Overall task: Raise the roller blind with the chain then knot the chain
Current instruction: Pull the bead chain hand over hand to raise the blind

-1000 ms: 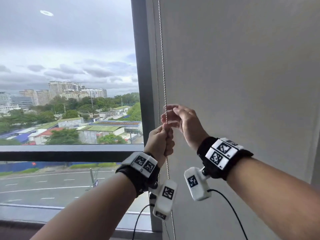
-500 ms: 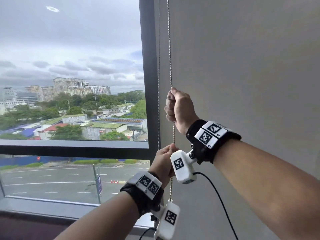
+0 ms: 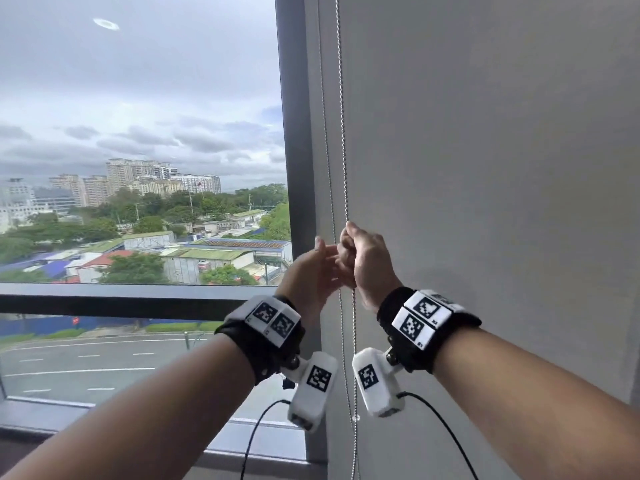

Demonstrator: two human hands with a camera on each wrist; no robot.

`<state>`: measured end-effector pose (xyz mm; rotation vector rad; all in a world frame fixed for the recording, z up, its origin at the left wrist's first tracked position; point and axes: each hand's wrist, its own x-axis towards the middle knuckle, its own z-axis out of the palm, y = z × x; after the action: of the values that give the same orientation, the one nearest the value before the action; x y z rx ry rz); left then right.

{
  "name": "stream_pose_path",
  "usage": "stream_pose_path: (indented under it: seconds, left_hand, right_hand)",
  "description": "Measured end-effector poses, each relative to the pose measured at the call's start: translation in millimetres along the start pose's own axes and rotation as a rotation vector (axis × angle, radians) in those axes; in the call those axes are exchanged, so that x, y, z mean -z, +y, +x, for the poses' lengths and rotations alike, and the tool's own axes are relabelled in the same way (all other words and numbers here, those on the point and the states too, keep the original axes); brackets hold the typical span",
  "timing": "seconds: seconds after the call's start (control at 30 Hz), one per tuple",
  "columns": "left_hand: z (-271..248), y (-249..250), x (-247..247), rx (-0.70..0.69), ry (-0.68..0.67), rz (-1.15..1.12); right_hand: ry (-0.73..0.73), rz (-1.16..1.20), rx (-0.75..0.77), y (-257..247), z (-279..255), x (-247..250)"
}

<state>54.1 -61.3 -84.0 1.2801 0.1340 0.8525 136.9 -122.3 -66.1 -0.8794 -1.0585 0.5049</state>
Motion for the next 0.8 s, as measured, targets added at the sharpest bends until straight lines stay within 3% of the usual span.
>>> stream_pose_path:
  seconds: [0.2, 0.33, 0.6, 0.8]
  left_hand:
    - [28, 51, -33, -0.061, 0.002, 0.047]
    - [36, 50, -48, -0.05, 0.041, 0.042]
    - [35, 37, -57, -0.151, 0.131, 0.093]
    - [32, 35, -53, -0.173, 0.092, 0.095]
  right_hand:
    - [-0.001, -0.079, -0.057, 35, -43, 9]
    - [0.088, -0.076, -0.148, 47, -60, 9]
    - [-0.045, 0.014, -0.077, 66, -52, 27]
    - [-0.1, -0.218, 0.043, 52, -35, 41]
